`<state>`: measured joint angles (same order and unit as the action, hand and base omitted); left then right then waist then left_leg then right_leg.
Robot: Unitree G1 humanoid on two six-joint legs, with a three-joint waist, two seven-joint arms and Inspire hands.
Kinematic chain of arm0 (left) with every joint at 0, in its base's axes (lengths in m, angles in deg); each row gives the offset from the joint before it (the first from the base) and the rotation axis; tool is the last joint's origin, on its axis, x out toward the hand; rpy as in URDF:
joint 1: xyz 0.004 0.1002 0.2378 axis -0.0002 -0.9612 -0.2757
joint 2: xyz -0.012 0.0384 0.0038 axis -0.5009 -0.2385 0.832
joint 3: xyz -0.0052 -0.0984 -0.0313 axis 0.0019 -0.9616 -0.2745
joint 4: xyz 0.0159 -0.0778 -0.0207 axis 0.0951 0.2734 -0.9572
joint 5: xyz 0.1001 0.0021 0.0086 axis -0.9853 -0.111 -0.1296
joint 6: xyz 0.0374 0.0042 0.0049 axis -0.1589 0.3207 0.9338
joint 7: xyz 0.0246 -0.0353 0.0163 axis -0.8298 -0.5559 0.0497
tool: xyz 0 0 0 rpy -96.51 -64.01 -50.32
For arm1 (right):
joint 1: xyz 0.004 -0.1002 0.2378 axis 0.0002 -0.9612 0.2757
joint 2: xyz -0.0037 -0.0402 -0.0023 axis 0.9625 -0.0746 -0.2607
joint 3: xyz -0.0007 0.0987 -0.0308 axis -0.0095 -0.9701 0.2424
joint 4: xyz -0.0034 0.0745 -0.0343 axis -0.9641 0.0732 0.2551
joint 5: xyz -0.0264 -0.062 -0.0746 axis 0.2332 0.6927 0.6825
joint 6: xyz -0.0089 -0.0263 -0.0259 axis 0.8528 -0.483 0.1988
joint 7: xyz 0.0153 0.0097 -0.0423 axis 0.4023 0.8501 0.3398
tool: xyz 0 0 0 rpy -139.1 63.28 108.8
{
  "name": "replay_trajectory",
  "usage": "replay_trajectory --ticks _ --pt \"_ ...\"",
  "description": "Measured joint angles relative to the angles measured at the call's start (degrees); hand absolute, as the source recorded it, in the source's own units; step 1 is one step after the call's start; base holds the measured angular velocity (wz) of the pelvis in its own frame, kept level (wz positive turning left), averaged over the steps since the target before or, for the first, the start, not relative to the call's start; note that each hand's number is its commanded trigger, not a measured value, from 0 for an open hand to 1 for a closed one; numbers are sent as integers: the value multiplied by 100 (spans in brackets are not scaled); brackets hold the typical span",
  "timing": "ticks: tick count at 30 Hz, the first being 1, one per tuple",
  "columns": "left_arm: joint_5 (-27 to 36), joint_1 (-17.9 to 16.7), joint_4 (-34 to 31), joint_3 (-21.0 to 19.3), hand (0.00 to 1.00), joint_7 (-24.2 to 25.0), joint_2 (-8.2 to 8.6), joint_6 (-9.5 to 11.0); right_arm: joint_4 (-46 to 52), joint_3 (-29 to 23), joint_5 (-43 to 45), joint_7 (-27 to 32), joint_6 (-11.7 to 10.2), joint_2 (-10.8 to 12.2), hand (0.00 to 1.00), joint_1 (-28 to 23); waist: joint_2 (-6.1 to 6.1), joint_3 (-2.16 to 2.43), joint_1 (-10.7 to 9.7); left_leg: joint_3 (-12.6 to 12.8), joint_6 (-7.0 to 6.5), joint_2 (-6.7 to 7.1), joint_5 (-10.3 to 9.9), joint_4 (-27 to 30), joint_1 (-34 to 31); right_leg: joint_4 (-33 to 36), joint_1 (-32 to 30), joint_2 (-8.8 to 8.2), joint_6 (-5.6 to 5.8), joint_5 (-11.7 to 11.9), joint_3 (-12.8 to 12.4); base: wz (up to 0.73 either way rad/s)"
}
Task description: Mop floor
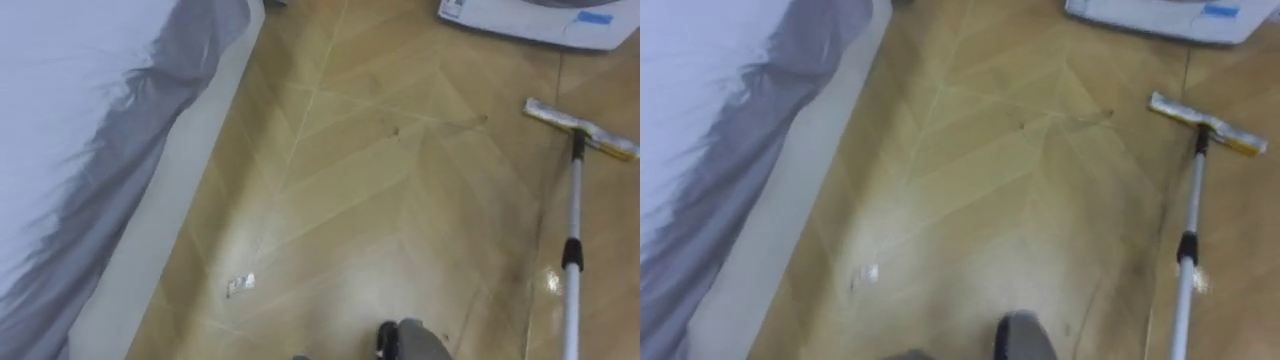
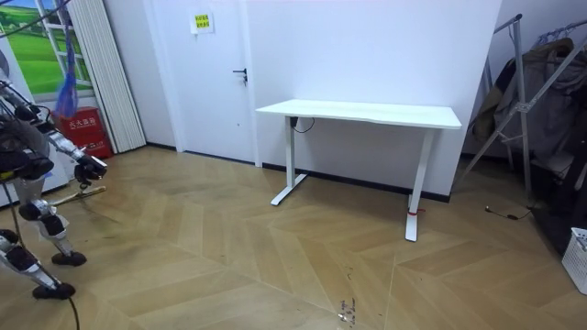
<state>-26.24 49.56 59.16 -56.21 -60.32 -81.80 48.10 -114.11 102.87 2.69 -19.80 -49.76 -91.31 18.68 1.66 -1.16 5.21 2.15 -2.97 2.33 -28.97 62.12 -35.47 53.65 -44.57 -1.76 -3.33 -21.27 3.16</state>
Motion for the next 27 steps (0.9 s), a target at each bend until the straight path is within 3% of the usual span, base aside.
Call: replay_trajectory --ticks 1,2,4,5,6,7,8,11,12,15,17,20,22,26,27 --pt "2 -11 -13 1 0 -18 2 -7 -17 1 1 4 2 -37 100 163 -26 13 12 -1 102 -38 62 201 -70 73 3 13 -23 -60 -9 -19" --pt "2 -12 -39 3 0 -50 -3 -1 -12 3 -5 -2 3 -121 100 552 -90 0 16 -9 336 -69 218 493 -221 163 4 29 -59 -125 -50 0" --pt "-14 56 -58 5 0 -86 -12 30 107 4 -74 -1 -40 -256 100 1156 -201 -59 36 -78 354 -67 195 185 -508 128 -2 98 1 -100 -167 -6" --pt "-18 135 -51 4 0 -125 -15 61 176 -46 -179 0 -97 -322 100 1482 -265 -88 146 -94 384 -105 244 -417 -706 25 9 123 20 -10 -173 -33" --pt "-19 151 -51 7 0 -133 -28 60 337 -73 -234 -24 -159 -371 100 1728 -252 -59 262 -55 194 -226 505 -817 -787 -114 64 166 0 69 -148 -33" --pt "-21 165 -47 5 0 -154 -67 61 361 -134 -411 -93 -116 -352 100 1906 -325 -28 307 -62 63 -238 607 -998 -714 -313 154 193 49 149 -133 -15" --pt "-23 188 -40 7 0 -157 -93 62 337 -162 -484 -128 -45 -331 100 1928 -354 -26 315 -70 28 -243 647 -1109 -672 -444 219 204 72 198 -117 15" --pt "-28 199 23 9 0 -157 -105 20 330 -205 -441 -331 -32 -355 100 1721 -342 -41 331 -108 -77 -244 812 -1580 -398 -1104 607 211 131 434 25 4" --pt "-50 208 108 2 0 -156 -112 11 332 -190 -399 -399 -92 -388 100 1573 -286 -50 334 -114 -104 -235 834 -1731 -225 -1313 809 196 169 490 23 0" --pt "-232 196 229 -163 0 -130 -139 7 291 -224 -290 -549 -215 -402 100 1139 -186 -83 292 -121 -161 -148 866 -2095 243 -1642 1281 131 232 515 49 6" --pt "-405 162 249 -286 0 -105 -155 7 276 -211 -241 -548 -268 -331 100 832 -125 -73 310 -119 -178 -132 876 -2313 515 -1882 1565 134 266 536 34 0" --pt "-546 146 544 -336 0 -30 -174 -15 88 -156 -111 -544 -277 -184 100 298 -17 -12 186 -178 -205 -39 976 -2875 1179 -2359 2231 80 318 569 61 14" --pt "-675 27 711 -373 0 -11 -169 -56 -33 -156 317 -414 -275 -67 100 -32 -40 44 75 -184 -196 37 1062 -3370 1753 -2644 2715 28 328 577 54 0" --pt "-1068 -77 832 -434 0 -9 -38 -119 -29 -166 879 -375 -258 1 100 -384 -58 63 -100 -184 -173 45 1137 -3902 2466 -3027 3342 -5 333 591 202 0" --pt "-1168 -116 819 -458 0 -6 -26 -127 -30 -164 966 -375 -246 36 100 -443 -118 78 -158 -183 -151 42 1170 -4070 2684 -3127 3486 -3 330 593 223 -5"
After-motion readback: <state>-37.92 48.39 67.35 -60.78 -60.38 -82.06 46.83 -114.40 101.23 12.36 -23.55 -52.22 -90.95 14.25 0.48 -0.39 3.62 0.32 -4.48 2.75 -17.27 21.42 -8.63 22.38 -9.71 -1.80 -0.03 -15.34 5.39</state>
